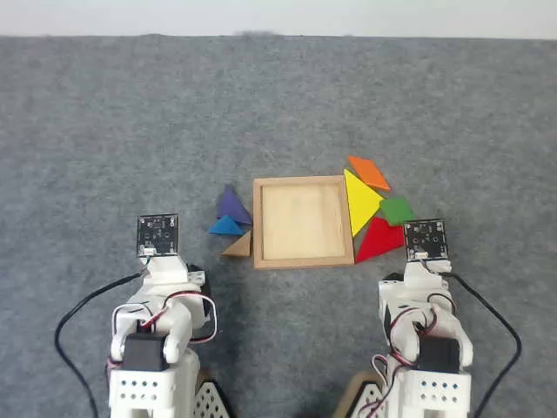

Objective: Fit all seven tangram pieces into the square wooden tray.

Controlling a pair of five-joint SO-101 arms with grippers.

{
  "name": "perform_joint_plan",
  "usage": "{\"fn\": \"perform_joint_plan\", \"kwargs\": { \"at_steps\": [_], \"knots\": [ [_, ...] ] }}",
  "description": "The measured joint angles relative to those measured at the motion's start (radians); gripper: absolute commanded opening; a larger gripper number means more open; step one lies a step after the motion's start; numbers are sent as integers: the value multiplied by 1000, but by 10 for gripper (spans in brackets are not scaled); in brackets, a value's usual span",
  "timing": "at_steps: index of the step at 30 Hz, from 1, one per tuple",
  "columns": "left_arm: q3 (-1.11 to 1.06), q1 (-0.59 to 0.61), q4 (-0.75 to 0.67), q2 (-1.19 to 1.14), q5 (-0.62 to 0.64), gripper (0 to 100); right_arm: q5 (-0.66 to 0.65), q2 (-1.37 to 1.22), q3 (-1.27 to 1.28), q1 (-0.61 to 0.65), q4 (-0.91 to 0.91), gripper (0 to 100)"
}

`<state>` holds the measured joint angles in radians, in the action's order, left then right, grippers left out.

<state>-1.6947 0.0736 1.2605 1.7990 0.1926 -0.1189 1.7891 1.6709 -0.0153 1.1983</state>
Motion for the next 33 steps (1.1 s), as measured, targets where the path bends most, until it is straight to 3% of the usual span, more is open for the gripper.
{"fn": "perform_joint_plan", "kwargs": {
  "at_steps": [33],
  "knots": [
    [0, 0, 0, 0, 0, 13, 0, 0, 0, 44, 0, 9]
  ]
}}
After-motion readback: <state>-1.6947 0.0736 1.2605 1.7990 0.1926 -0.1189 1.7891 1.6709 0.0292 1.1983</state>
